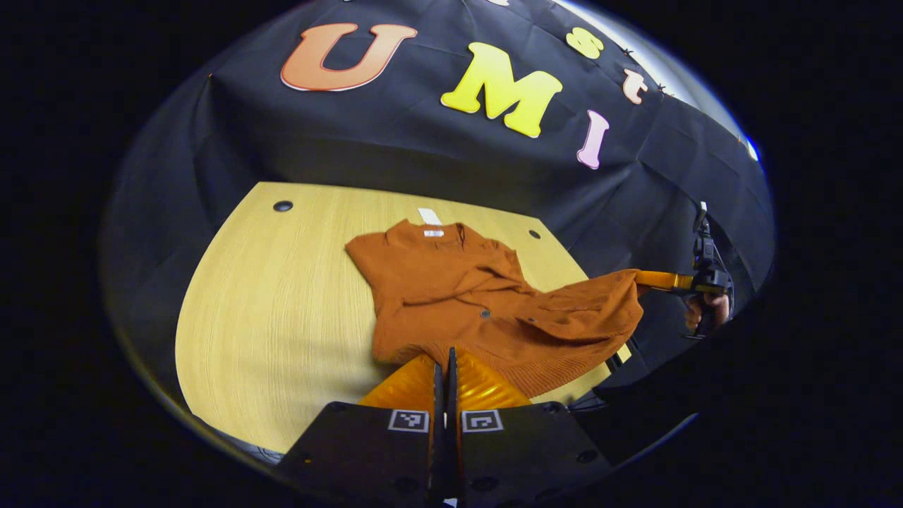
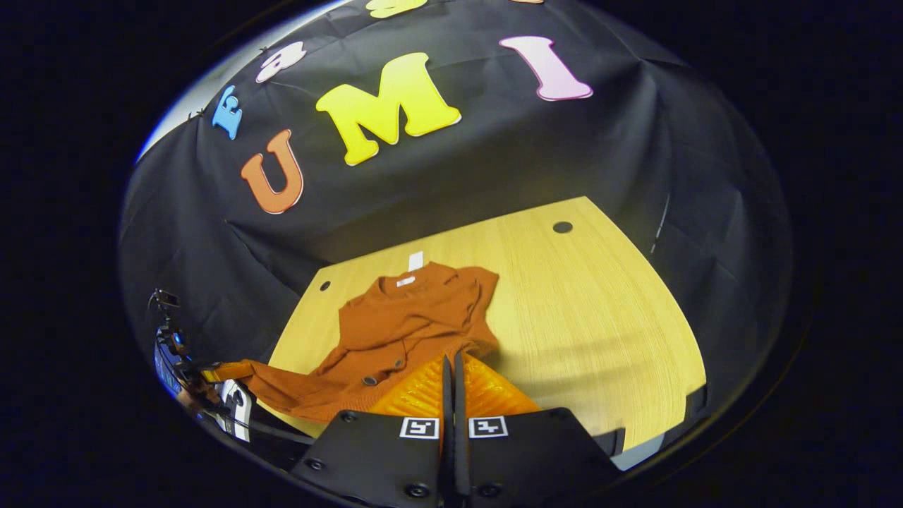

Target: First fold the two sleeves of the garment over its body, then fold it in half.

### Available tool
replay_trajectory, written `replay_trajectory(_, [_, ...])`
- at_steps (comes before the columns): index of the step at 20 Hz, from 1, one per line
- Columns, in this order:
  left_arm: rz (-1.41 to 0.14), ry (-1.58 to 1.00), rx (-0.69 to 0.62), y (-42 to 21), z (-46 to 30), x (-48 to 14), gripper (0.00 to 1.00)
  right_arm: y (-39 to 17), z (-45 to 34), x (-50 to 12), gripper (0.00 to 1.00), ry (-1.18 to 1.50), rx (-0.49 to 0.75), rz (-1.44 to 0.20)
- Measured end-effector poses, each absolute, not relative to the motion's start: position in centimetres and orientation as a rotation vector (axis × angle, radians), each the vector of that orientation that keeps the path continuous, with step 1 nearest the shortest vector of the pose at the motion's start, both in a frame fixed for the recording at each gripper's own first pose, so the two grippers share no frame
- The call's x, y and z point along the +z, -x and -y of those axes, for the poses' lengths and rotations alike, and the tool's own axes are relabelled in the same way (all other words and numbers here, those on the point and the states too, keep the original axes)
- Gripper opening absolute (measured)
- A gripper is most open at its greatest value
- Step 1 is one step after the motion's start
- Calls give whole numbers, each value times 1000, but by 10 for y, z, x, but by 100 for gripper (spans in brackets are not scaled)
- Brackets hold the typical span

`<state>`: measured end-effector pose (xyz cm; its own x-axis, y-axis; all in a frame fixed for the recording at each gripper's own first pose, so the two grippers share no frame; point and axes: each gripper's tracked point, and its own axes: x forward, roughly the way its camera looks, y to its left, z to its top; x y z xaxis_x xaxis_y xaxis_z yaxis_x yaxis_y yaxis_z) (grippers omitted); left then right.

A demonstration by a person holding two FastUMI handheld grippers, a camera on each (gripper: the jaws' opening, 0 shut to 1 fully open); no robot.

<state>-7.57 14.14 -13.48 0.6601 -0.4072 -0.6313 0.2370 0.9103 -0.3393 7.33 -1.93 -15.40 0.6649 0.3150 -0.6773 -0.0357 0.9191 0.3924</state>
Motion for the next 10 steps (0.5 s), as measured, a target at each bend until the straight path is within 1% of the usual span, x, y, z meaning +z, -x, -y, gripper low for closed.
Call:
replay_trajectory(4, [-734, 264, -332, -31, -161, -119, 3, -167, 11, -164, 1, -362, 222, -804])
replay_trajectory(7, [-795, 274, -297, -102, -171, -131, 3, -238, 5, -186, 1, -331, 239, -817])
replay_trajectory(10, [-861, 267, -267, -160, -179, -154, 3, -297, -2, -216, 1, -310, 245, -834])
